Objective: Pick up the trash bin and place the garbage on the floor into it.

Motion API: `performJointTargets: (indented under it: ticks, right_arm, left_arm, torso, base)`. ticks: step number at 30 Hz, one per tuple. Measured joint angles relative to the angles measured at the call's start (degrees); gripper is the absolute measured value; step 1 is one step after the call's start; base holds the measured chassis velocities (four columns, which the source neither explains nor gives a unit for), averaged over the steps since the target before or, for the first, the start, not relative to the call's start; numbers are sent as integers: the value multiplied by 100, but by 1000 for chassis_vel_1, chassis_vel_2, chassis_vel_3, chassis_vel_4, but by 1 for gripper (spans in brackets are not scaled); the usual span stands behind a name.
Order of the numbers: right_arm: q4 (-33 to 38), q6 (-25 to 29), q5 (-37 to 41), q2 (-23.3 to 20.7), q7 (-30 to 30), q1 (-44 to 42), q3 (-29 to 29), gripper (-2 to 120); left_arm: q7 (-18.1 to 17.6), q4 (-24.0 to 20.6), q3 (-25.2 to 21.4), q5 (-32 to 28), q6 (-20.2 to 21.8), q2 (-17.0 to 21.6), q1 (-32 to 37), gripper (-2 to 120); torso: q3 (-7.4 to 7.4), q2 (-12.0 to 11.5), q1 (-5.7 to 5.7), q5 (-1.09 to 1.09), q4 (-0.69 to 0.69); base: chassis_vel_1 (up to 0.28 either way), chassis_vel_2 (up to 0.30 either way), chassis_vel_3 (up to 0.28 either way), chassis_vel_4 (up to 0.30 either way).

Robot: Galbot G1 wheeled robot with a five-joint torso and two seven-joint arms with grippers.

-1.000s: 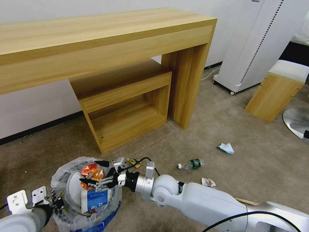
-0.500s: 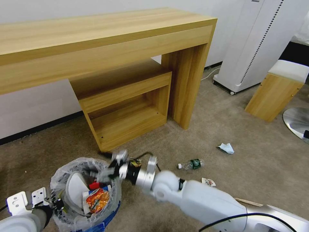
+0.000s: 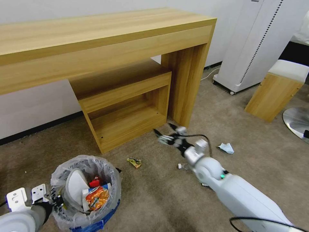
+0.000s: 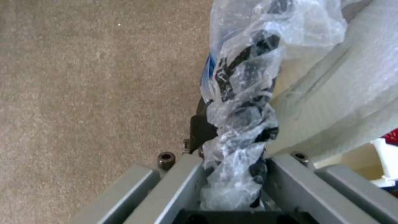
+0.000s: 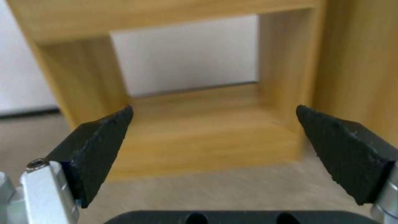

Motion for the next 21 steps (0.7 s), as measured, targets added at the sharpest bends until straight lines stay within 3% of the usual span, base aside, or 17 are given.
performJointTargets:
  ticks: [2,4,9,12,17,20,21]
  right_arm:
    - [-17,1,-53,-14,-18,-42,44,100]
    - [-428,238,-568,-102,-446,-237,235,100]
    - [-910,565,-687,-92,-1003,-120,107,100]
    - [-1631,942,-646,85,-2237,345,-240,100]
    - [-2006,1086,-562,230,-2809,661,-482,100]
    - [-2714,1241,-310,571,-3774,1306,-1029,100]
    - [-2714,1241,-310,571,-3774,1306,-1029,100]
  left_arm:
    - [2,10,1,-2,0,8,-9,0]
    - [14,66,10,-7,-2,68,-63,0]
    - [17,116,9,-17,-5,117,-105,0]
    - [-15,168,-34,-116,-20,188,-150,0]
    - [-34,229,-63,-161,-26,223,-176,0]
    - [-47,334,-83,-190,-32,224,-194,0]
    - [-47,334,-83,-190,-32,224,-194,0]
  torso:
    - [0,0,0,0,0]
    - [0,0,0,0,1]
    - [0,0,0,0,1]
    - [0,0,0,-2,2]
    - [1,0,0,-1,2]
    - [1,0,0,-1,3]
    - [1,0,0,-1,3]
  base:
    - [0,0,0,0]
    - [0,0,0,0]
    - [0,0,0,0]
    - [0,0,0,0]
    - [0,0,0,0]
    - [0,0,0,0]
    - [0,0,0,0]
